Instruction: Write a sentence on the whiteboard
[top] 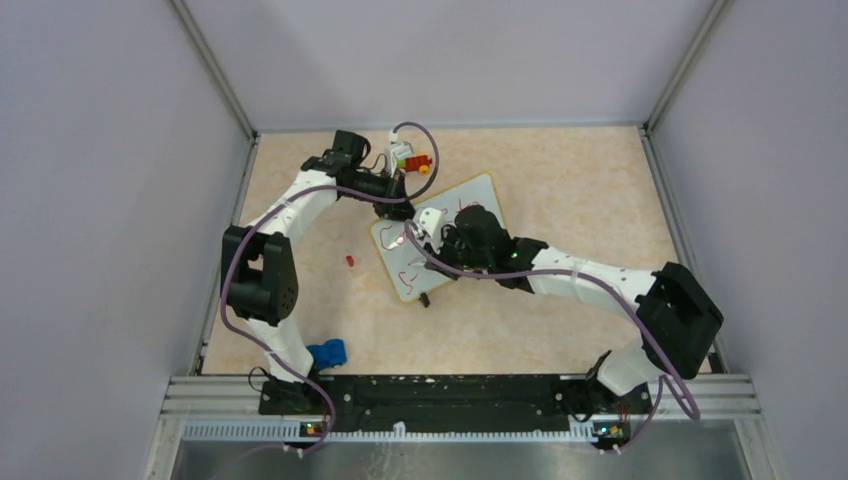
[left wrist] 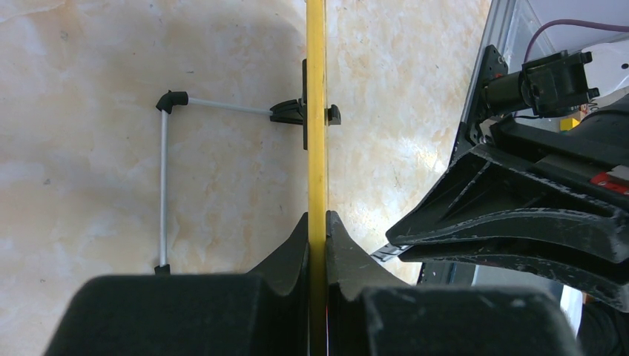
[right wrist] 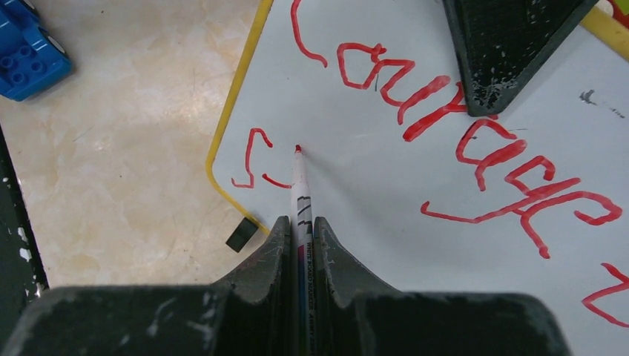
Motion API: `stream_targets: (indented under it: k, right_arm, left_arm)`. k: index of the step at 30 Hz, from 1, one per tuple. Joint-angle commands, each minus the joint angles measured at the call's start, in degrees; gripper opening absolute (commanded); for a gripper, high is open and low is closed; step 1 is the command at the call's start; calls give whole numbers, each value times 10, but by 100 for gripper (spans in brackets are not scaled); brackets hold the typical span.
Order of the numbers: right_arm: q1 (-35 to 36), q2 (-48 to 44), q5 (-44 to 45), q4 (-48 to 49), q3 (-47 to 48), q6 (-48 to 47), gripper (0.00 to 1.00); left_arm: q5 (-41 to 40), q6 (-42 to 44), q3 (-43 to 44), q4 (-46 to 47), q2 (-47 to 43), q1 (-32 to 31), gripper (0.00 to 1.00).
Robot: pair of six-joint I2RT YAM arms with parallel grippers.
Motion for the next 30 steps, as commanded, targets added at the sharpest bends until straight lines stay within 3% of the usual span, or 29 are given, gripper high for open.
stream_targets:
  k: [1,30]
  right_arm:
    - [3,15,2,15,21,1,0]
    - [11,1,-7,-21,-37,-28,0]
  left_arm:
    - [-19,25,-10,-53,11,-15,0]
    - [-21,24,-11,-51,15,-15,0]
